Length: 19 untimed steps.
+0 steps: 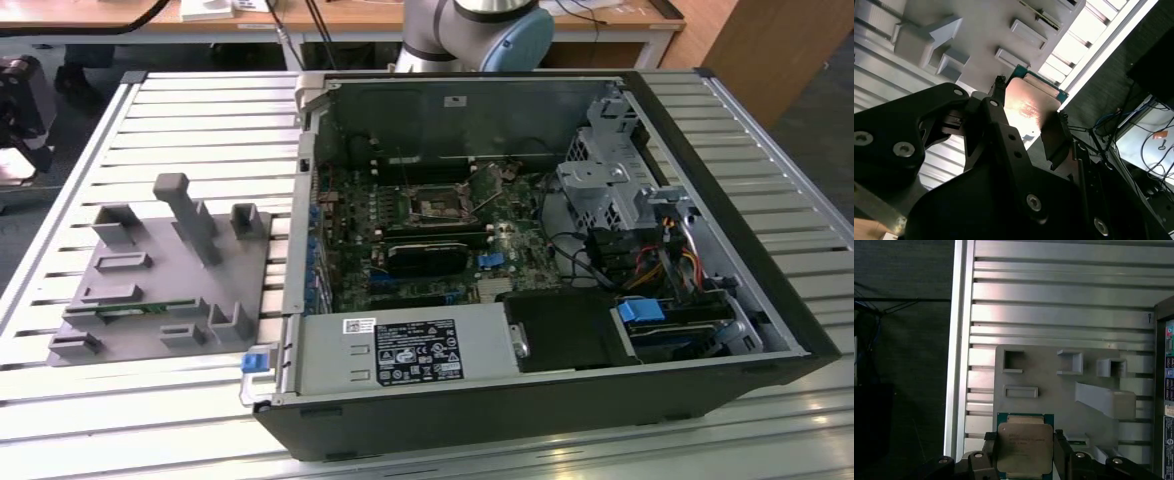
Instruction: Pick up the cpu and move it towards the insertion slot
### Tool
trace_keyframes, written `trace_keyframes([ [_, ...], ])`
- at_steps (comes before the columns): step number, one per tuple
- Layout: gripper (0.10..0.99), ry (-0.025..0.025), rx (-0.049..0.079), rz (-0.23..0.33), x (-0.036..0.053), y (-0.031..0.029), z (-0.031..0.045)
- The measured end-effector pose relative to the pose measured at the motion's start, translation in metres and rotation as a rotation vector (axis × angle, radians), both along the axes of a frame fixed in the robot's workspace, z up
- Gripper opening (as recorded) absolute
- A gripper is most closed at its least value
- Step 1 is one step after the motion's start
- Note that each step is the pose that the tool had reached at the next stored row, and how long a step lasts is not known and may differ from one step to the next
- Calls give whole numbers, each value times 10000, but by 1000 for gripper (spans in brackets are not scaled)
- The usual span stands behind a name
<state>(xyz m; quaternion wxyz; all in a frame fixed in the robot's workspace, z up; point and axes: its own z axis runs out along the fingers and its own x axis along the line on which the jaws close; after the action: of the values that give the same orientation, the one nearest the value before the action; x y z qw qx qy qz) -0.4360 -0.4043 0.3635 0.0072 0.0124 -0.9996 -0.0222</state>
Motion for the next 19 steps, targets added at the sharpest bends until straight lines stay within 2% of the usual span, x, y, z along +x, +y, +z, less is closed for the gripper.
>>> trace_keyframes([
  [9, 533, 0, 0, 0, 0, 2, 149],
  [19, 533, 0, 1, 0, 37, 2, 189],
])
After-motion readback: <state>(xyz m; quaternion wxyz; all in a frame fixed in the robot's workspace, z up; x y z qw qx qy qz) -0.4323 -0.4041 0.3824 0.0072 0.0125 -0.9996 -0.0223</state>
